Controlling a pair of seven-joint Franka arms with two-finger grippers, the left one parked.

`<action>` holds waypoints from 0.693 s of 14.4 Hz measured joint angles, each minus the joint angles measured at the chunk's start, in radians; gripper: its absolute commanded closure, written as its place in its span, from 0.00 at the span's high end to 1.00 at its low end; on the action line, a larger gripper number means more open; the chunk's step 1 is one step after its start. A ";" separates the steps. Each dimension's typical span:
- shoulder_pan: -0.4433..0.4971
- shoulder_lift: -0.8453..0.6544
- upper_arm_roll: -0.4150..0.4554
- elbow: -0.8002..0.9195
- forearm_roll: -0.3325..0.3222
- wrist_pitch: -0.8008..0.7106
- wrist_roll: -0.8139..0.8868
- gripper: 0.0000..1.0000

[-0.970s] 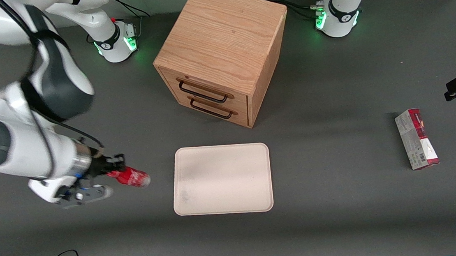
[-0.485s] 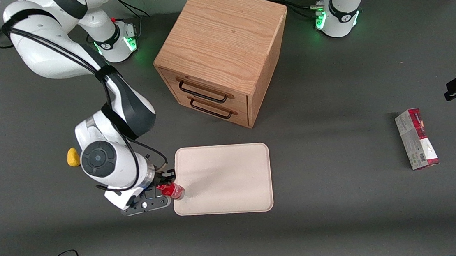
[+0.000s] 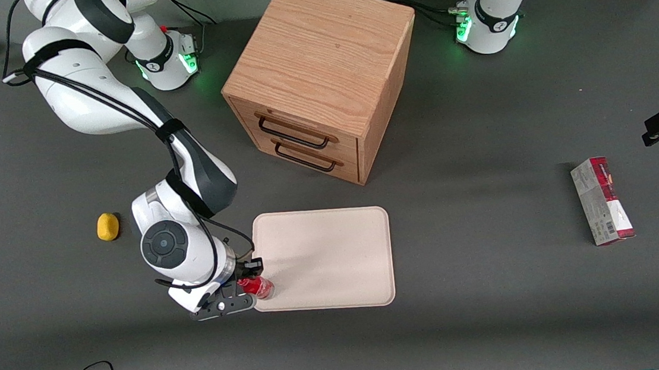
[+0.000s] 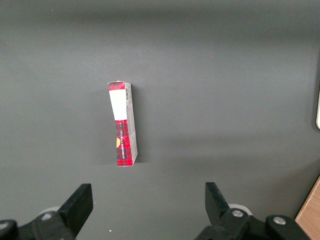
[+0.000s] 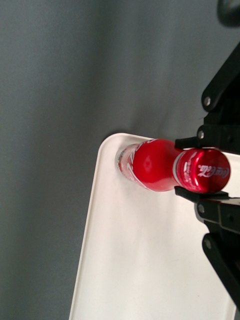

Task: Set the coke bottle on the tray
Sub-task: 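Lower the bottle onto the tray's edge and open the right gripper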

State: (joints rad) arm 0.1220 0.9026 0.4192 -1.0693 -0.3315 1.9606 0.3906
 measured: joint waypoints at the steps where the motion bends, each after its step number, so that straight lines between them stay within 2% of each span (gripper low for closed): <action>1: 0.000 0.001 0.000 0.003 -0.001 0.002 0.001 0.98; 6: 0.001 0.002 0.004 0.012 -0.025 0.002 0.005 1.00; 10: 0.001 -0.040 0.008 0.039 -0.016 -0.041 0.015 1.00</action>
State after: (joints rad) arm 0.1227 0.8622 0.4274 -1.0305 -0.3479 1.9191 0.4056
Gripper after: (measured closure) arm 0.000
